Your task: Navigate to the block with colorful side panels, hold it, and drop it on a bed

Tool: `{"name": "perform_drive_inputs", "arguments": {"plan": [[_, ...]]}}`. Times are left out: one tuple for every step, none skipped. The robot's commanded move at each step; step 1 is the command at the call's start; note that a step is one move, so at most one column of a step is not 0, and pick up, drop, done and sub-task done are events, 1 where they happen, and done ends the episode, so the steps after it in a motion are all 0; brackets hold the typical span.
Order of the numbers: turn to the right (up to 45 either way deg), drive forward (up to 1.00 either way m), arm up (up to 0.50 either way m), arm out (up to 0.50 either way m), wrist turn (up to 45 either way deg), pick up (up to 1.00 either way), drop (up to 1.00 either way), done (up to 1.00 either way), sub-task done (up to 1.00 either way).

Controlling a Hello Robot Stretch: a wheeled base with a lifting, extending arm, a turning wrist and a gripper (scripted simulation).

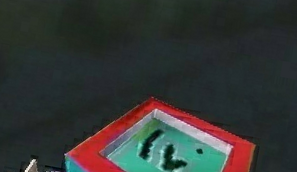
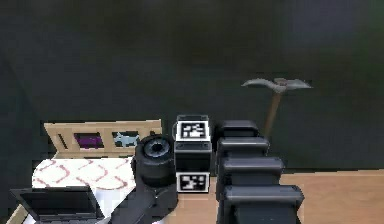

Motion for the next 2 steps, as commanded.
{"name": "perform_drive_inputs", "arguments": {"plan": [[0.0, 0.00, 0.00, 0.00, 39.0, 0.00, 0.00, 0.00, 0.00], [0.0, 0.00, 0.00, 0.02, 0.0, 0.00, 0.00, 0.00, 0.00]]}}
